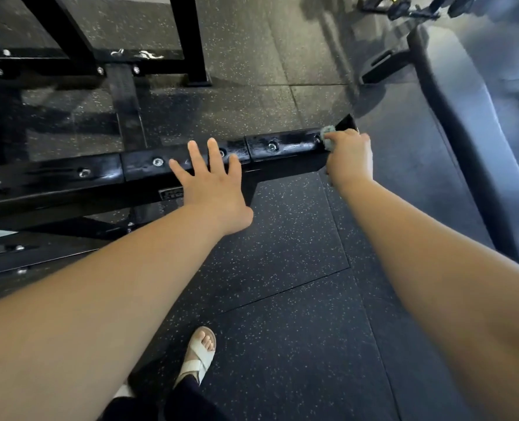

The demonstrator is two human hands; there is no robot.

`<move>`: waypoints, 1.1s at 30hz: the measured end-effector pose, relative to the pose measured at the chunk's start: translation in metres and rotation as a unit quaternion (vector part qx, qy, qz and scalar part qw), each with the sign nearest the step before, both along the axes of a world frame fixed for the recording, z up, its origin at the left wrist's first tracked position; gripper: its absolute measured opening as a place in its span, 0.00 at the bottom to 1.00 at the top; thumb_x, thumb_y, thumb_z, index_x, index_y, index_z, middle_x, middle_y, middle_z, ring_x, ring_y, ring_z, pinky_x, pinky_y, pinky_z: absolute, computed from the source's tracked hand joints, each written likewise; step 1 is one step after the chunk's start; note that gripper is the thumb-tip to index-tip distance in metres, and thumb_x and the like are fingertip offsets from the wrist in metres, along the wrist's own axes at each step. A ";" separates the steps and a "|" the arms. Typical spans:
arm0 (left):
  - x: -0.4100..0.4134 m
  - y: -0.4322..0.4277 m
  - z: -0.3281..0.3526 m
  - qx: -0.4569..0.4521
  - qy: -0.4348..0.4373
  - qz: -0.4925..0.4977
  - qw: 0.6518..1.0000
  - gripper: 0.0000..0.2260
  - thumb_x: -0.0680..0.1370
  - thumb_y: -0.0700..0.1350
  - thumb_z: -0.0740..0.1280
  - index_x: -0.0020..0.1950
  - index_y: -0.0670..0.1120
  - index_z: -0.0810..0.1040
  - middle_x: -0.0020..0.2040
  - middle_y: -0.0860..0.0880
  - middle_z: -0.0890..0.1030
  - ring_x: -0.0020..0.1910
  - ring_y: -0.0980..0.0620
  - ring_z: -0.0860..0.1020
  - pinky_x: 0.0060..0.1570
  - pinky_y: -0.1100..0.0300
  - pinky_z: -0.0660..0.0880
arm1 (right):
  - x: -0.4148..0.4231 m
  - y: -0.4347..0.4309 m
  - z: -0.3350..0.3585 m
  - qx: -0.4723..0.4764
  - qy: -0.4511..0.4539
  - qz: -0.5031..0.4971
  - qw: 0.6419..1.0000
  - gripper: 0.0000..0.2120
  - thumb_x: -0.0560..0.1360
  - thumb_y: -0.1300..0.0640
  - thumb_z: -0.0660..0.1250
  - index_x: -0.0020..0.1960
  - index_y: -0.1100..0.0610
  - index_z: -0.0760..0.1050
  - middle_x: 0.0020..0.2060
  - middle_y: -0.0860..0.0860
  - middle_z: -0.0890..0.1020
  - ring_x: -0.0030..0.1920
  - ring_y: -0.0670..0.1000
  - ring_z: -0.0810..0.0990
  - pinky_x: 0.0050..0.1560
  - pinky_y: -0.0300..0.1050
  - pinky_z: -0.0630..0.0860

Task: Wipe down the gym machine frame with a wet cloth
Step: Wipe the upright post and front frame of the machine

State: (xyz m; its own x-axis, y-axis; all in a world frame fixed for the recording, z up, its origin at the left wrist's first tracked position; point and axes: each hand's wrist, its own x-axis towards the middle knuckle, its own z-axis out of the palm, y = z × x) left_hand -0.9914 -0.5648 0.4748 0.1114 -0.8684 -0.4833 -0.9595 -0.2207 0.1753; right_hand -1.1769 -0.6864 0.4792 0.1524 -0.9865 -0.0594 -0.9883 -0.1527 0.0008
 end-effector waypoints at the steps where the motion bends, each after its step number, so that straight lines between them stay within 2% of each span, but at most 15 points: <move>1: 0.003 0.004 0.000 -0.037 0.030 0.020 0.999 0.35 0.76 0.58 0.62 0.77 0.48 0.50 0.77 0.41 0.40 0.74 0.35 0.37 0.70 0.33 0.44 | -0.001 0.003 -0.002 -0.007 -0.061 -0.018 0.998 0.22 0.75 0.69 0.59 0.67 0.57 0.73 0.58 0.58 0.77 0.60 0.60 0.69 0.57 0.48 0.69; 5: 0.021 0.049 -0.008 -0.237 0.123 0.107 0.958 0.23 0.73 0.44 0.65 0.68 0.43 0.69 0.75 0.41 0.57 0.76 0.40 0.45 0.73 0.46 0.49 | 0.027 0.019 -0.015 -0.049 -0.214 -0.039 0.975 0.22 0.76 0.68 0.57 0.68 0.57 0.72 0.61 0.55 0.77 0.64 0.58 0.69 0.62 0.41 0.61; 7: 0.035 0.081 -0.014 -0.244 0.125 0.157 0.949 0.22 0.72 0.41 0.66 0.66 0.42 0.71 0.74 0.41 0.61 0.76 0.39 0.49 0.72 0.46 0.51 | 0.050 0.034 -0.029 -0.065 -0.270 -0.081 0.957 0.21 0.76 0.68 0.57 0.67 0.56 0.72 0.63 0.53 0.76 0.64 0.57 0.71 0.62 0.42 0.62; 11: 0.074 0.132 -0.026 -0.227 0.080 0.276 0.931 0.25 0.74 0.41 0.66 0.70 0.44 0.67 0.75 0.43 0.57 0.76 0.42 0.46 0.72 0.47 0.50 | 0.101 0.068 -0.037 -0.101 -0.309 -0.115 0.939 0.19 0.76 0.67 0.58 0.64 0.55 0.74 0.60 0.51 0.78 0.61 0.54 0.73 0.54 0.42 0.66; 14: 0.099 0.151 -0.027 -0.237 0.041 0.290 0.926 0.27 0.73 0.41 0.66 0.71 0.43 0.65 0.76 0.41 0.56 0.76 0.40 0.47 0.72 0.45 0.52 | 0.154 0.110 -0.027 -0.054 -0.304 -0.020 0.951 0.15 0.76 0.68 0.59 0.57 0.59 0.77 0.54 0.55 0.80 0.56 0.57 0.76 0.49 0.45 0.68; 16: 0.109 0.155 -0.028 -0.227 0.023 0.289 0.930 0.29 0.73 0.41 0.67 0.73 0.42 0.63 0.76 0.40 0.55 0.76 0.40 0.48 0.73 0.45 0.51 | 0.201 0.147 -0.026 -0.004 -0.311 0.099 0.945 0.15 0.73 0.71 0.61 0.55 0.61 0.78 0.54 0.58 0.80 0.55 0.59 0.77 0.53 0.51 0.75; 17: 0.115 0.157 -0.027 -0.225 0.015 0.295 0.928 0.30 0.73 0.40 0.68 0.74 0.41 0.62 0.76 0.40 0.55 0.76 0.39 0.48 0.73 0.46 0.50 | 0.225 0.167 -0.028 0.026 -0.321 0.170 0.931 0.17 0.73 0.71 0.62 0.58 0.60 0.78 0.59 0.59 0.79 0.60 0.59 0.75 0.60 0.53 0.73; 19: 0.129 0.161 -0.026 -0.229 -0.001 0.304 0.925 0.31 0.72 0.39 0.68 0.74 0.40 0.61 0.76 0.40 0.54 0.76 0.39 0.48 0.73 0.46 0.49 | 0.258 0.190 -0.036 0.083 -0.295 0.310 0.900 0.21 0.75 0.68 0.61 0.67 0.58 0.73 0.68 0.57 0.72 0.71 0.57 0.66 0.73 0.50 0.57; 21: 0.146 0.167 -0.022 -0.216 -0.027 0.304 0.927 0.30 0.73 0.41 0.66 0.74 0.42 0.61 0.77 0.42 0.53 0.76 0.40 0.47 0.73 0.47 0.48 | 0.260 0.179 -0.045 0.085 -0.229 0.432 0.868 0.24 0.74 0.66 0.63 0.70 0.57 0.69 0.71 0.54 0.69 0.73 0.56 0.62 0.74 0.48 0.50; 22: 0.154 0.169 -0.019 -0.201 -0.038 0.303 0.931 0.30 0.74 0.42 0.65 0.75 0.44 0.60 0.77 0.43 0.52 0.76 0.42 0.46 0.73 0.47 0.48 | 0.251 0.166 -0.046 0.070 -0.202 0.459 0.863 0.27 0.71 0.67 0.68 0.69 0.57 0.70 0.69 0.53 0.71 0.72 0.56 0.65 0.74 0.48 0.53; 24: 0.168 0.175 -0.014 -0.170 -0.051 0.296 0.938 0.29 0.76 0.45 0.63 0.76 0.46 0.58 0.78 0.45 0.51 0.77 0.45 0.46 0.73 0.48 0.49 | 0.229 0.146 -0.054 0.035 -0.196 0.456 0.867 0.30 0.62 0.71 0.72 0.63 0.60 0.76 0.63 0.56 0.77 0.65 0.61 0.74 0.69 0.55 0.64; 26: 0.178 0.180 -0.009 -0.139 -0.061 0.266 0.952 0.28 0.77 0.47 0.60 0.76 0.47 0.56 0.78 0.47 0.50 0.77 0.47 0.47 0.73 0.50 0.49 | 0.215 0.143 -0.055 0.019 -0.226 0.413 0.882 0.26 0.63 0.75 0.65 0.60 0.64 0.78 0.59 0.60 0.79 0.62 0.64 0.76 0.65 0.60 0.67; 30: 0.197 0.192 0.002 -0.143 -0.033 0.269 0.952 0.25 0.78 0.48 0.59 0.75 0.49 0.59 0.77 0.50 0.55 0.76 0.48 0.50 0.71 0.51 0.54 | 0.241 0.167 -0.044 0.079 -0.296 0.180 0.935 0.25 0.73 0.75 0.59 0.68 0.61 0.71 0.69 0.55 0.71 0.74 0.54 0.62 0.75 0.44 0.50; 32: 0.210 0.202 0.010 -0.193 -0.007 0.279 0.941 0.24 0.77 0.46 0.61 0.73 0.48 0.64 0.75 0.52 0.62 0.75 0.49 0.54 0.70 0.50 0.58 | 0.269 0.180 -0.038 0.073 -0.291 0.133 0.945 0.24 0.75 0.73 0.60 0.69 0.60 0.70 0.70 0.54 0.69 0.75 0.52 0.59 0.76 0.43 0.45; 33: 0.215 0.207 0.013 -0.216 -0.001 0.276 0.936 0.23 0.77 0.45 0.62 0.72 0.47 0.67 0.73 0.52 0.65 0.74 0.48 0.56 0.70 0.49 0.59 | 0.284 0.188 -0.036 0.062 -0.286 0.144 0.945 0.24 0.75 0.73 0.60 0.69 0.60 0.70 0.70 0.54 0.70 0.74 0.52 0.60 0.76 0.44 0.47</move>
